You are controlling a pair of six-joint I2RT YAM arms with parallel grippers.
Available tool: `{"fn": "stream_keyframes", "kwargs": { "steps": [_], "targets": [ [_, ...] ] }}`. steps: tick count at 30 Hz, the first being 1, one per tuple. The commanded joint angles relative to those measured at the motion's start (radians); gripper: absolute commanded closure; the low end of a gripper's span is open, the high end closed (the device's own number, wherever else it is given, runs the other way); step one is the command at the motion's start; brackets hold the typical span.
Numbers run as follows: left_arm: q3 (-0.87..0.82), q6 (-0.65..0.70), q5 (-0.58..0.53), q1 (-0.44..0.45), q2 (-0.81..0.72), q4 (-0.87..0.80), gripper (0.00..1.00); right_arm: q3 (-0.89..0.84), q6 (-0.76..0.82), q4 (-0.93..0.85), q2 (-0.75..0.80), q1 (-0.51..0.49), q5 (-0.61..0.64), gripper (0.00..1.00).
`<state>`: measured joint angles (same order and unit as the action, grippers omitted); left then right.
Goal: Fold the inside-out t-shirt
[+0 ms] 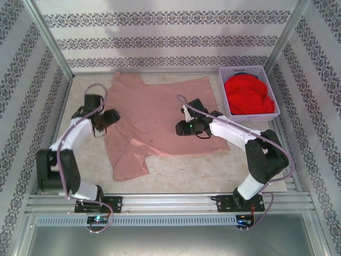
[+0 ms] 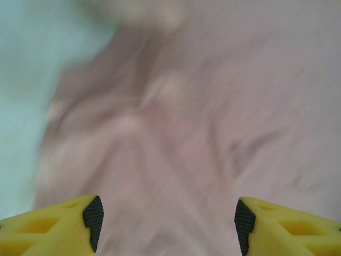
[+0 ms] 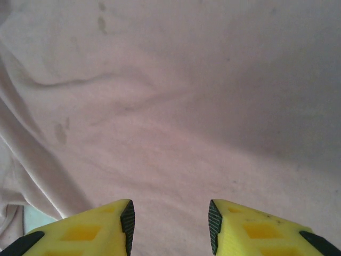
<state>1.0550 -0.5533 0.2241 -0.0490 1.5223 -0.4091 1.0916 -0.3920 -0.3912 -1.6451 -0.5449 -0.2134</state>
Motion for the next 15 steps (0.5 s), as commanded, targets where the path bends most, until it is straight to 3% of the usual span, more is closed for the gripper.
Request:
{"fn": "stream_keyframes", "kwargs": {
  "steps": [1, 7, 15],
  "targets": [
    [0.172, 0.066, -0.018, -0.008, 0.203, 0.135, 0.33, 0.027, 0.023, 0.004, -0.003, 0.006, 0.022, 0.56],
    [0.54, 0.123, -0.029, -0.009, 0.541, 0.026, 0.33, -0.005, 0.03, 0.019, 0.019, 0.01, 0.034, 0.56],
    [0.932, 0.149, 0.003, -0.015, 0.855, -0.158, 0.32, -0.001, 0.02, 0.019, 0.007, 0.01, 0.046, 0.55]
  ]
}}
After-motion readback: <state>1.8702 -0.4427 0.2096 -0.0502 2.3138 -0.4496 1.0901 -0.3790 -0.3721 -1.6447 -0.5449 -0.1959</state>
